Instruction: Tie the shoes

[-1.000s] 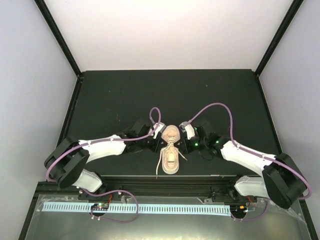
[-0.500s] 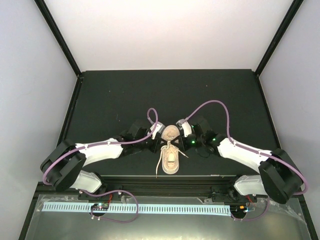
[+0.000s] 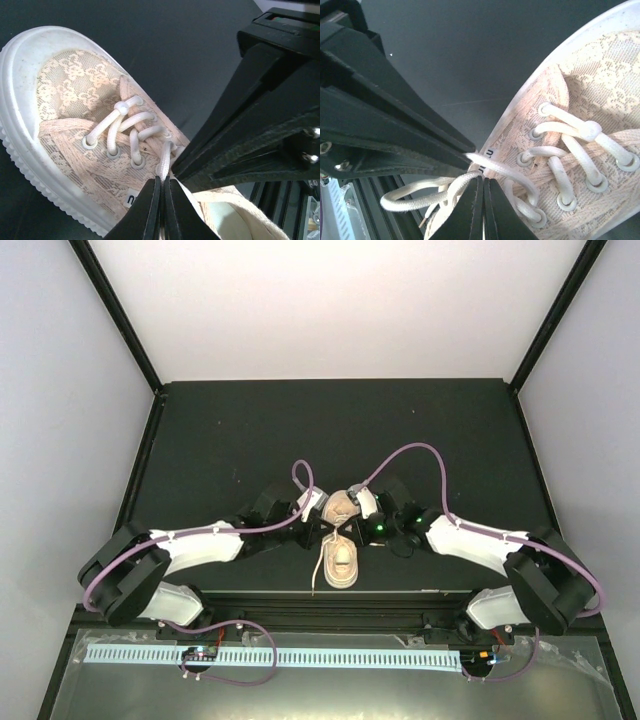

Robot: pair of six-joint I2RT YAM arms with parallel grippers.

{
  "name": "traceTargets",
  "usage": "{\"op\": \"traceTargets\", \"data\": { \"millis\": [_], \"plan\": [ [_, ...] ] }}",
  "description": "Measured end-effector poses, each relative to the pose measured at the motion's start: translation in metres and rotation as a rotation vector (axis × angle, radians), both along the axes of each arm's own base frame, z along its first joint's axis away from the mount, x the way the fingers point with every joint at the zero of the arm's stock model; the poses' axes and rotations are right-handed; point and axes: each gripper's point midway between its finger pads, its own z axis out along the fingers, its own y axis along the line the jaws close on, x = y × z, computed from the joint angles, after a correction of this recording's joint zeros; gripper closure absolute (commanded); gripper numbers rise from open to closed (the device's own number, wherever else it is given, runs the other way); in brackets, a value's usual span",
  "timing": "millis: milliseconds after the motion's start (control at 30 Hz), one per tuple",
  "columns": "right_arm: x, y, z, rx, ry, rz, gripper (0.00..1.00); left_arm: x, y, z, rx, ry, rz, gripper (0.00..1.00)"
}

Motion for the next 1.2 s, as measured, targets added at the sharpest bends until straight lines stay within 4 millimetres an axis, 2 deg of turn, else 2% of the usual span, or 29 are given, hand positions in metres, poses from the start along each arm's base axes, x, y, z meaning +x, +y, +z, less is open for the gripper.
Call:
{"op": "traceTargets", "data": {
  "millis": [367, 600, 700, 833, 967, 1067, 1200],
  "plan": [
    [0.003, -0.001, -0.006, -0.017, 0.005, -0.019, 0.98, -0.006, -0.002, 0.015, -0.047, -0.063, -0.022, 0.98],
    [0.004, 0.000, -0.006, -0.015, 0.007, -0.027, 0.98, -0.018, -0.006, 0.012, -0.055, -0.069, -0.075, 0.98],
    [0.003, -0.001, -0.007, -0.015, 0.008, -0.026, 0.98, -0.022, -0.006, 0.010, -0.051, -0.068, -0.094, 0.92],
    [0.003, -0.001, -0.009, -0.018, 0.007, -0.027, 0.98, -0.024, -0.004, 0.009, -0.040, -0.070, -0.098, 0.79],
    [0.003, -0.001, -0.009, -0.016, 0.002, -0.029, 0.98, -0.019, 0.004, 0.022, -0.034, -0.109, -0.052, 0.66],
    [0.003, -0.002, -0.010, -0.017, -0.001, -0.032, 0.98, -0.010, 0.011, 0.028, -0.023, -0.127, 0.001, 0.63],
    [0.003, -0.003, -0.010, -0.017, -0.002, -0.033, 0.98, 0.005, 0.022, 0.021, 0.015, -0.096, 0.087, 0.64]
  ]
}}
